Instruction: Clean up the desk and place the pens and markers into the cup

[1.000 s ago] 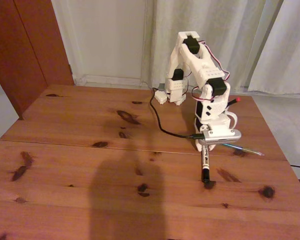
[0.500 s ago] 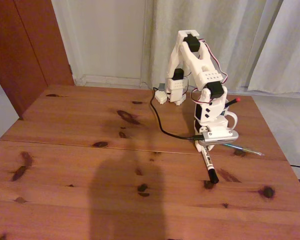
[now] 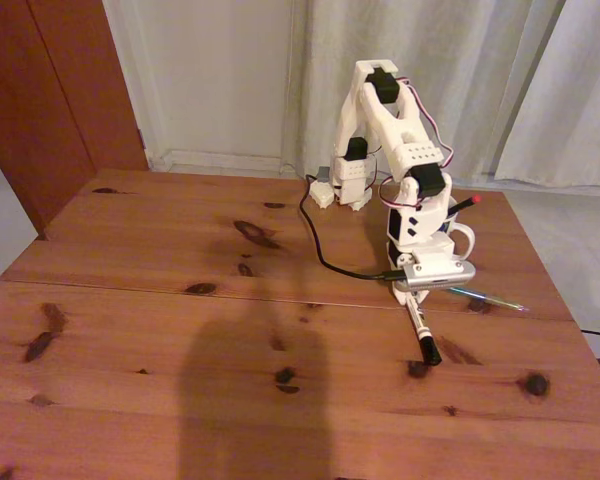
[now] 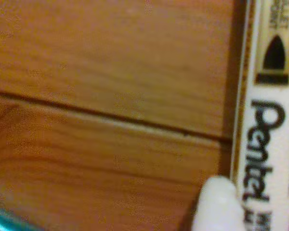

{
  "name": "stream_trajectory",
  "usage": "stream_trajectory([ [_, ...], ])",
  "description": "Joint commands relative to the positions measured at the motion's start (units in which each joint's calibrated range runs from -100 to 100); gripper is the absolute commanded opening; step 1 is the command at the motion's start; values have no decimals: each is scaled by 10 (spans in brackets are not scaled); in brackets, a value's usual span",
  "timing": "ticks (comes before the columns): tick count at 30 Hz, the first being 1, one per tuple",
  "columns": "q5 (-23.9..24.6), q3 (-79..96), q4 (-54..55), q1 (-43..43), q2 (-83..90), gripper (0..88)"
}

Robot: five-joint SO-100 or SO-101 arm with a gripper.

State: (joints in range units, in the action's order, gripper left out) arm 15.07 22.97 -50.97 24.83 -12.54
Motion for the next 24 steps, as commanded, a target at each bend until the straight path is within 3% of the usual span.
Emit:
stream_trajectory([
  [1,-6,22,0,-7,84,8],
  [24,-58,266,0,0,438,8],
])
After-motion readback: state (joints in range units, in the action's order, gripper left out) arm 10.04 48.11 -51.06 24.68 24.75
